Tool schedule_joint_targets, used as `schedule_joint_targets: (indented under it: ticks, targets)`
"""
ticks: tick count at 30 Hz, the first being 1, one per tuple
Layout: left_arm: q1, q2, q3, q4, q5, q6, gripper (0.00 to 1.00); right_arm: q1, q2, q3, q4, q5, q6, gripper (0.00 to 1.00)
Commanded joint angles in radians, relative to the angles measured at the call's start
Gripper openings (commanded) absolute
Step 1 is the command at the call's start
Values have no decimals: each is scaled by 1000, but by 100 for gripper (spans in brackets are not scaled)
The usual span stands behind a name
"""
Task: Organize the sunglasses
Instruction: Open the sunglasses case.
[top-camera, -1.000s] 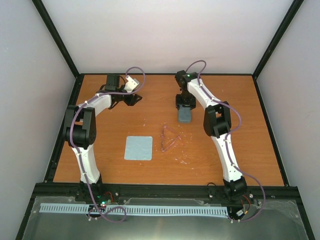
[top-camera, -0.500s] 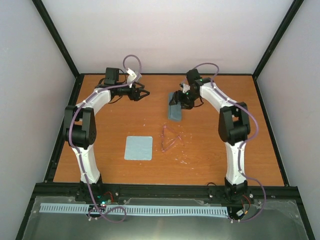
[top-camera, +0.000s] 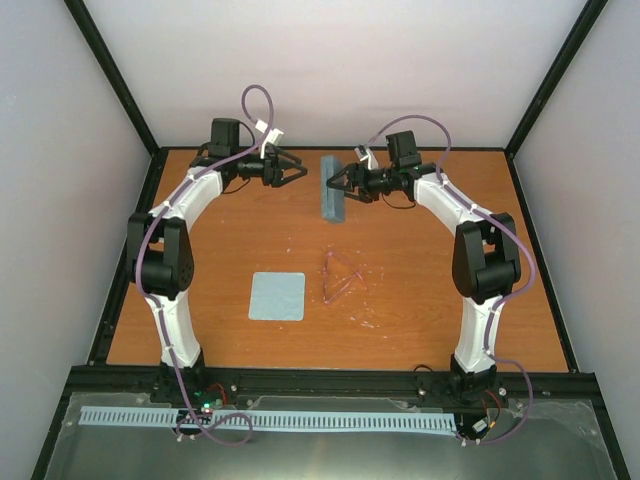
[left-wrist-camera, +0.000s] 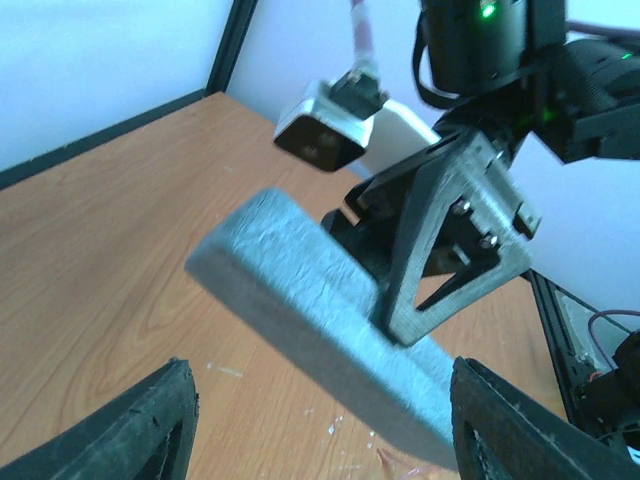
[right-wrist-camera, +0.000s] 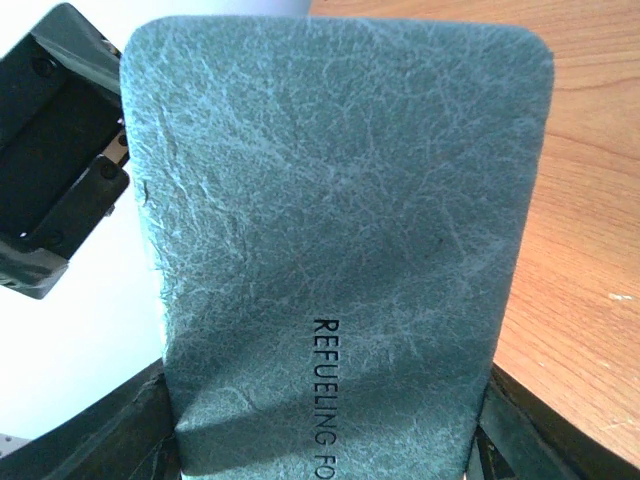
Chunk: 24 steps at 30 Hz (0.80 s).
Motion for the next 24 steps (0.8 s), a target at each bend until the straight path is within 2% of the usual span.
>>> schedule_joint_targets:
  ticks: [1,8,24]
  targets:
    - [-26,-44,59,50,42,-60,69,7,-34,-3,102,-69,29,3]
    - [-60,-41,47,76,33,-70,69,24,-49,0,151,-93,59,3]
    - [-82,-36,7,27,-65,29,65,47,-89,13,182,-142,72,3]
